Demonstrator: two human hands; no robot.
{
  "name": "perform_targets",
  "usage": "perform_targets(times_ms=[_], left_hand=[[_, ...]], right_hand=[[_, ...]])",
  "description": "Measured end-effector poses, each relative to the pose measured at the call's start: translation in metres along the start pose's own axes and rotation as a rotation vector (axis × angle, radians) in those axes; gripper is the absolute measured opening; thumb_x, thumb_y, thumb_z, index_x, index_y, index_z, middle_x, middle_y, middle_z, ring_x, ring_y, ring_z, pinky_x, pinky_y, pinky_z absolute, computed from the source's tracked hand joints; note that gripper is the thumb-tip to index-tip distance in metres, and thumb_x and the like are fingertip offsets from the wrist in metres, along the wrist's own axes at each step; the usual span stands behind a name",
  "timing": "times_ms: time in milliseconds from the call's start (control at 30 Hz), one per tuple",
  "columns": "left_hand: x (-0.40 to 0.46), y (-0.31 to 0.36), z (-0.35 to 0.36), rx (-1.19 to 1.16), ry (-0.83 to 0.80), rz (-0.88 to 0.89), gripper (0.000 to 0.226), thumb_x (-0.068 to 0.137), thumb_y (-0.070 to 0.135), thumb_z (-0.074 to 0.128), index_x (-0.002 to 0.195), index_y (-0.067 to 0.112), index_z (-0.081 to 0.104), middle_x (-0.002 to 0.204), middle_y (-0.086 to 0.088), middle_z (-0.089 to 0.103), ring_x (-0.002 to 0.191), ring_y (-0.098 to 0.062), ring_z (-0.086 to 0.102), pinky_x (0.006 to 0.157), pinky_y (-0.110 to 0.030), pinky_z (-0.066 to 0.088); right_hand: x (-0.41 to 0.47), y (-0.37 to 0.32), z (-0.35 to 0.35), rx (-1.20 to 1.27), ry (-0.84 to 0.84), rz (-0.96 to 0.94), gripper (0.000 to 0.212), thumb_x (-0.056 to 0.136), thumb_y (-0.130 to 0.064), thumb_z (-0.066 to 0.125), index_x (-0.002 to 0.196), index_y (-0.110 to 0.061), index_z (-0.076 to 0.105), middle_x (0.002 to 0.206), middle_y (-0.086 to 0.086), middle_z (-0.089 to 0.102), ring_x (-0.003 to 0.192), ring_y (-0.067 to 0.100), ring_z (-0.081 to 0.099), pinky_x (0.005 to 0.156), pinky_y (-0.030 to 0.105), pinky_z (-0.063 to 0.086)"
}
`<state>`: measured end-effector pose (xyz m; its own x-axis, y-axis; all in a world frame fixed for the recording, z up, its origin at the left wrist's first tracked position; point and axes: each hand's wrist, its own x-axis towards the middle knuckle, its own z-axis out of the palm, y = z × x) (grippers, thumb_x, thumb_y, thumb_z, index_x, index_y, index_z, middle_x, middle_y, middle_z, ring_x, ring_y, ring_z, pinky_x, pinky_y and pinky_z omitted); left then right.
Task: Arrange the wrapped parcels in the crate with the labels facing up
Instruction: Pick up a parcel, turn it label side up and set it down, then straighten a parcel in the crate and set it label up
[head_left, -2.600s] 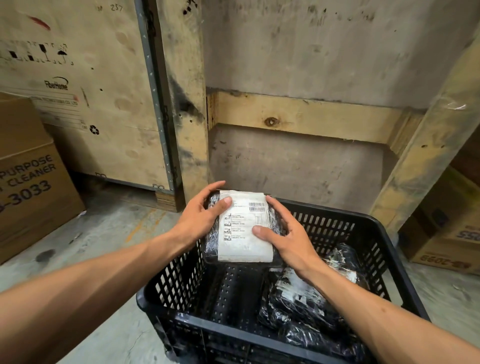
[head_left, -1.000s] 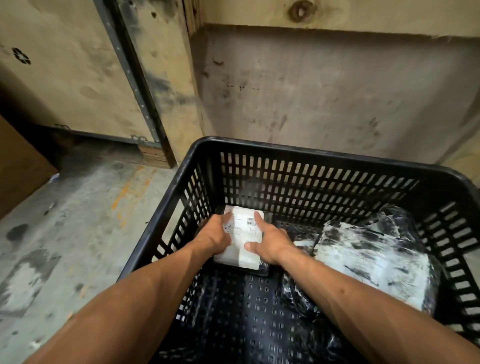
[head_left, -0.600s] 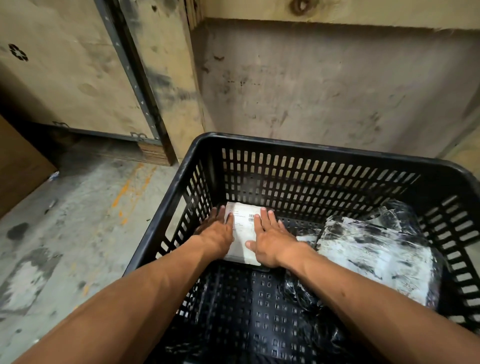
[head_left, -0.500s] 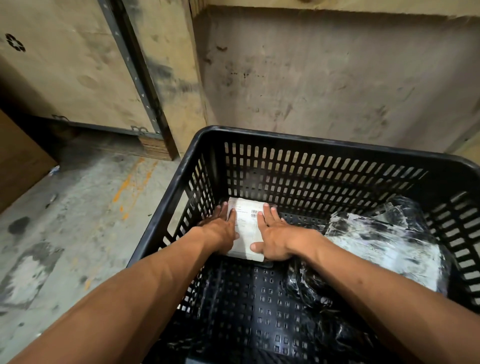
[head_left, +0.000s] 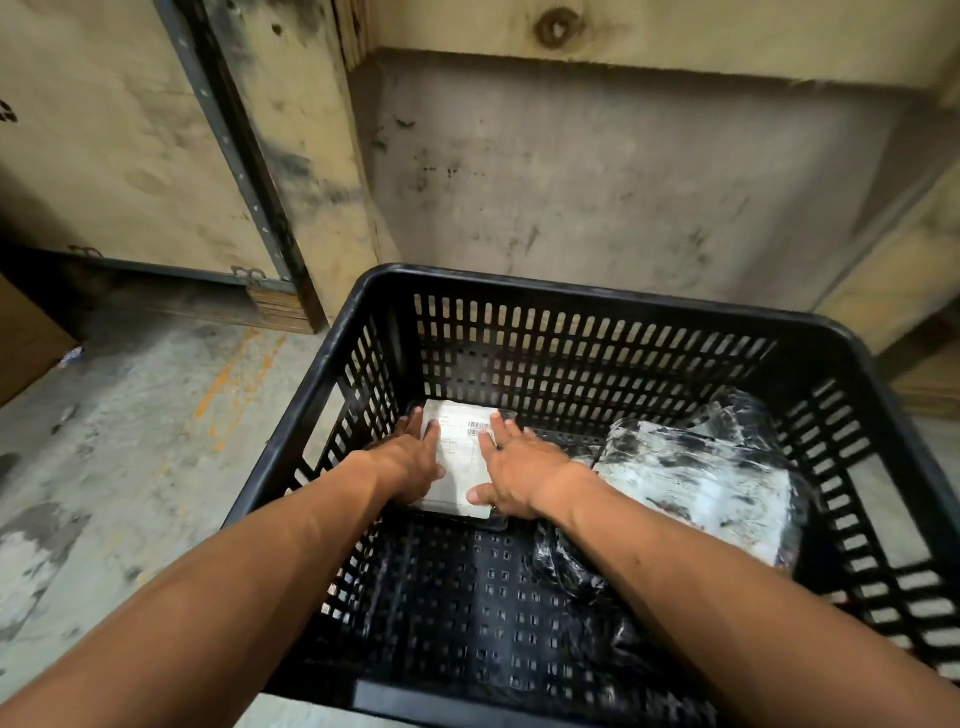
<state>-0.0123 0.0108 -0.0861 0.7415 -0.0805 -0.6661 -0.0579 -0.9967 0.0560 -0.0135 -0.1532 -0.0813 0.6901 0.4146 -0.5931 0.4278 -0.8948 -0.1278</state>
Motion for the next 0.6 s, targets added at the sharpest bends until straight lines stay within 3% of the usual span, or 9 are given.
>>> perform_targets(times_ms=[100, 167, 233, 300, 433, 600], left_hand=[[-0.010, 0.005, -0.003, 0.030, 0.050, 0.007, 0.067, 0.109, 0.039, 0.034, 0.161, 0.007, 0.008, 0.168, -0.022, 0.004, 0.153, -0.033, 0.020, 0.124, -0.044, 0.022], [-0.018, 0.008, -0.006, 0.044, 0.118, 0.047, 0.060, 0.107, 0.045, 0.036, 0.154, 0.008, 0.028, 0.157, -0.020, 0.036, 0.136, -0.032, 0.047, 0.113, -0.044, 0.039], [-0.028, 0.012, -0.011, 0.079, 0.206, 0.099, 0.056, 0.105, 0.049, 0.040, 0.147, 0.011, 0.040, 0.144, -0.013, 0.050, 0.123, -0.029, 0.057, 0.104, -0.042, 0.048], [-0.039, 0.018, -0.015, 0.087, 0.293, 0.180, 0.061, 0.103, 0.052, 0.042, 0.151, 0.015, 0.038, 0.145, -0.011, 0.051, 0.125, -0.029, 0.056, 0.102, -0.042, 0.048], [-0.063, 0.048, -0.018, 0.035, 0.449, 0.449, 0.070, 0.100, 0.058, 0.042, 0.158, 0.023, 0.026, 0.153, -0.009, 0.044, 0.136, -0.029, 0.048, 0.109, -0.044, 0.044], [-0.094, 0.096, -0.013, -0.085, 0.550, 0.757, 0.070, 0.098, 0.061, 0.043, 0.156, 0.024, 0.032, 0.154, -0.001, 0.041, 0.134, -0.014, 0.047, 0.112, -0.041, 0.044]], right_hand=[[-0.016, 0.007, -0.014, -0.006, 0.048, -0.103, 0.077, 0.106, -0.049, 0.049, 0.167, -0.021, 0.012, 0.174, 0.007, -0.010, 0.160, 0.034, 0.008, 0.126, 0.051, 0.015], [-0.033, 0.019, -0.028, 0.007, 0.097, -0.179, 0.068, 0.105, -0.047, 0.052, 0.164, -0.027, 0.025, 0.175, 0.005, 0.005, 0.158, 0.032, 0.020, 0.127, 0.050, 0.020], [-0.055, 0.036, -0.045, 0.010, 0.178, -0.234, 0.060, 0.104, -0.044, 0.055, 0.159, -0.027, 0.037, 0.170, 0.005, 0.028, 0.154, 0.029, 0.031, 0.126, 0.047, 0.023], [-0.081, 0.057, -0.060, 0.007, 0.238, -0.244, 0.053, 0.104, -0.044, 0.056, 0.154, -0.029, 0.047, 0.161, 0.003, 0.044, 0.149, 0.025, 0.039, 0.124, 0.044, 0.027], [-0.139, 0.101, -0.080, 0.027, 0.325, -0.207, 0.044, 0.099, -0.049, 0.063, 0.141, -0.037, 0.060, 0.148, -0.003, 0.057, 0.138, 0.017, 0.051, 0.120, 0.042, 0.034], [-0.207, 0.144, -0.074, 0.084, 0.402, -0.171, 0.041, 0.090, -0.060, 0.070, 0.130, -0.050, 0.066, 0.144, -0.014, 0.057, 0.132, 0.003, 0.050, 0.116, 0.032, 0.035]])
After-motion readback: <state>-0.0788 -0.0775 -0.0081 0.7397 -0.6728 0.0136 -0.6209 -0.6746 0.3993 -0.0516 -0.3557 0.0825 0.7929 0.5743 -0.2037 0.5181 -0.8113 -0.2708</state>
